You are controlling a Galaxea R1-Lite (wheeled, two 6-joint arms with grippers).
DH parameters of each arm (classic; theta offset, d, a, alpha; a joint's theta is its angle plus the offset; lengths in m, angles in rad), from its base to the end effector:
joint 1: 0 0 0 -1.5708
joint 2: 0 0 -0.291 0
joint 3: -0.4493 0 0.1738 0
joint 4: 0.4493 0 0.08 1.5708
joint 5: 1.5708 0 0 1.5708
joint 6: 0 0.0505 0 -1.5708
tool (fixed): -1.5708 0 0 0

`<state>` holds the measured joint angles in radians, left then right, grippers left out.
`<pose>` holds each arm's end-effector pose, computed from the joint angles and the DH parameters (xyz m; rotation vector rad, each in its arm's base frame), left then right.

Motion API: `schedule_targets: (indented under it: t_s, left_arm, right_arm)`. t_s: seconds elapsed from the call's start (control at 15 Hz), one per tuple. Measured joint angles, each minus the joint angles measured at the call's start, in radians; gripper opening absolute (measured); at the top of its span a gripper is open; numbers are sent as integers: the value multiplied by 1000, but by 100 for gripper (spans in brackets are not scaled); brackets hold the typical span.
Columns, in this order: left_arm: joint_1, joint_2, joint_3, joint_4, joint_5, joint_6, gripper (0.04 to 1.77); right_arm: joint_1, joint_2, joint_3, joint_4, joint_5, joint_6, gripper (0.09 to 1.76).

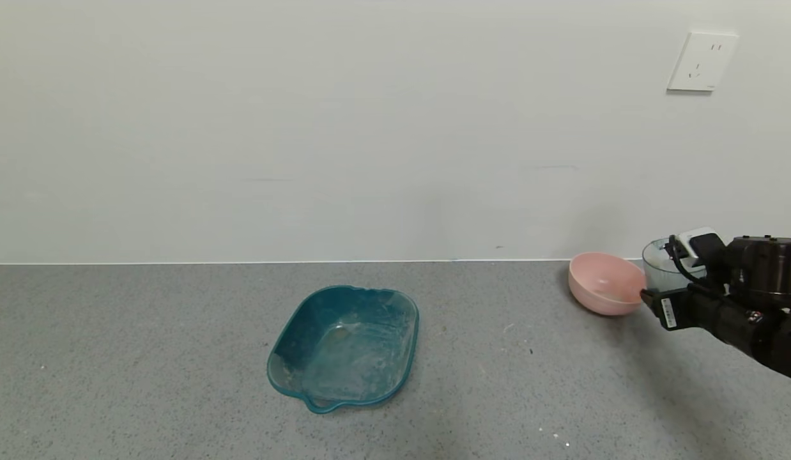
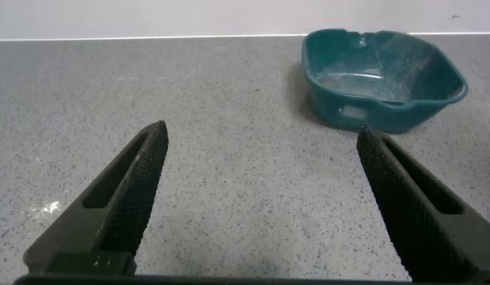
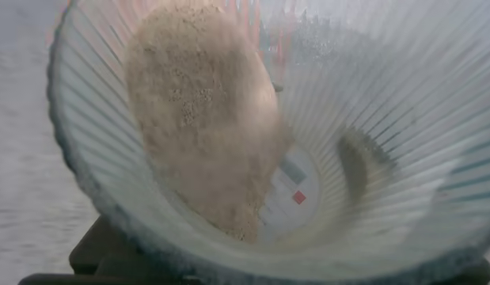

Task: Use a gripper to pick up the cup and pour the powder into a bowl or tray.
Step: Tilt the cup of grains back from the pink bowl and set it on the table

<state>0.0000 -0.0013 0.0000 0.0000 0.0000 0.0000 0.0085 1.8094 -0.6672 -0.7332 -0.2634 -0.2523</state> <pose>-0.0040 0.0000 0.0755 0.0000 -0.0013 0.0000 0.3207 -0.0104 0.1205 -0.3030 0.4364 -0.1990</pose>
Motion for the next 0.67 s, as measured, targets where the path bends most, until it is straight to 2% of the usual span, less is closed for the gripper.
schedule_targets:
  t_s: [0.47,0.67]
  left_arm:
    - [0,0,0,0,0,0,172]
    - [0,0,0,0,0,0,172]
  right_arm:
    - [294,-25,51,-16,-14,289,132]
    - [394,-14,21,-23,-15,350,132]
